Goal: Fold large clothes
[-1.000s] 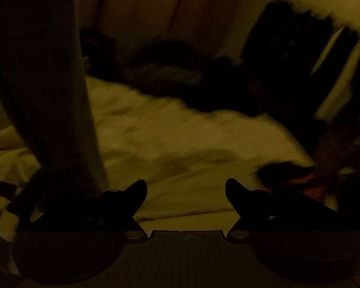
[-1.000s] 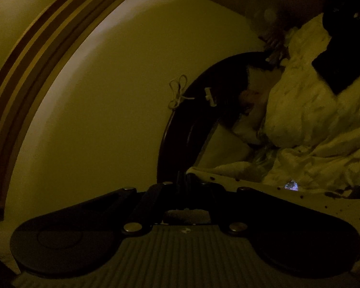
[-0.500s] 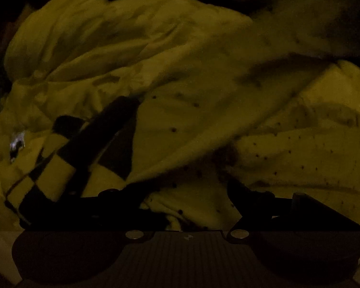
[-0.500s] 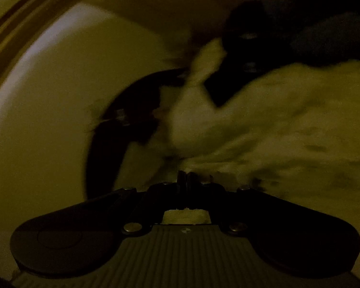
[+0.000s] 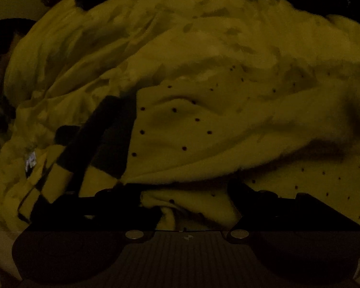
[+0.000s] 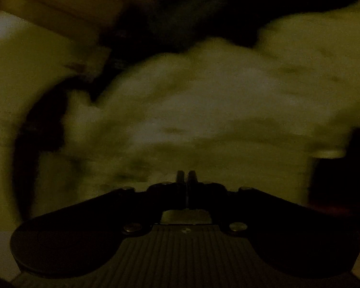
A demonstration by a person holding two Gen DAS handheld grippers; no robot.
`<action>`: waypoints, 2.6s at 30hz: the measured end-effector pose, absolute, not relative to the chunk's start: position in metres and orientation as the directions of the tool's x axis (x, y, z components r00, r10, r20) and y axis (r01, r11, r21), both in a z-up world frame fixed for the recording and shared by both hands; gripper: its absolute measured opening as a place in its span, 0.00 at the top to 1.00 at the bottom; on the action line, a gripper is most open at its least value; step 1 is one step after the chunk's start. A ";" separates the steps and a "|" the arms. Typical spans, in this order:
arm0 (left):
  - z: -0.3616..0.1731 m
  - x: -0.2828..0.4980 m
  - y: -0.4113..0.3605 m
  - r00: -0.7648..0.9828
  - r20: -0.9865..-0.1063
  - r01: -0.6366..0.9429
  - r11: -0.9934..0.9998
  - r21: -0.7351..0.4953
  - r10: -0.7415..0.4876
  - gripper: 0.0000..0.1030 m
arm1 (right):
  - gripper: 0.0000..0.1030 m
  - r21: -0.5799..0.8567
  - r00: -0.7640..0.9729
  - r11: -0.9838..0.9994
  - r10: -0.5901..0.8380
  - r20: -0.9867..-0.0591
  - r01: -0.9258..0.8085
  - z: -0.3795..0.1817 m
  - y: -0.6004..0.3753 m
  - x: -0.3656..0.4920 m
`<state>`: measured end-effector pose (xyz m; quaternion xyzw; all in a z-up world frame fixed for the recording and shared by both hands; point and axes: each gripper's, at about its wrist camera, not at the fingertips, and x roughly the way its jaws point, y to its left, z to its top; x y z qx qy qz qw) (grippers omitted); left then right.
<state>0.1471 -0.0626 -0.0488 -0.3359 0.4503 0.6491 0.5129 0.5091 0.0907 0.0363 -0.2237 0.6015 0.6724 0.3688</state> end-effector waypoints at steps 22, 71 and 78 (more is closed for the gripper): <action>-0.055 0.152 -0.065 -0.266 -0.906 -0.955 0.036 0.294 0.328 0.00 | 0.63 0.178 -0.306 -0.447 0.232 -0.923 -0.876 -0.030 0.031 0.337; -0.022 0.141 -0.139 -0.207 -0.892 -0.953 0.125 0.278 0.403 0.00 | 0.70 0.314 -0.280 0.044 0.345 -0.896 -0.949 -0.014 0.012 0.518; -0.013 0.109 -0.167 -0.231 -0.879 -0.962 0.039 0.271 0.418 0.00 | 0.54 0.230 -0.224 -0.046 0.474 -0.852 -0.972 0.040 0.015 0.559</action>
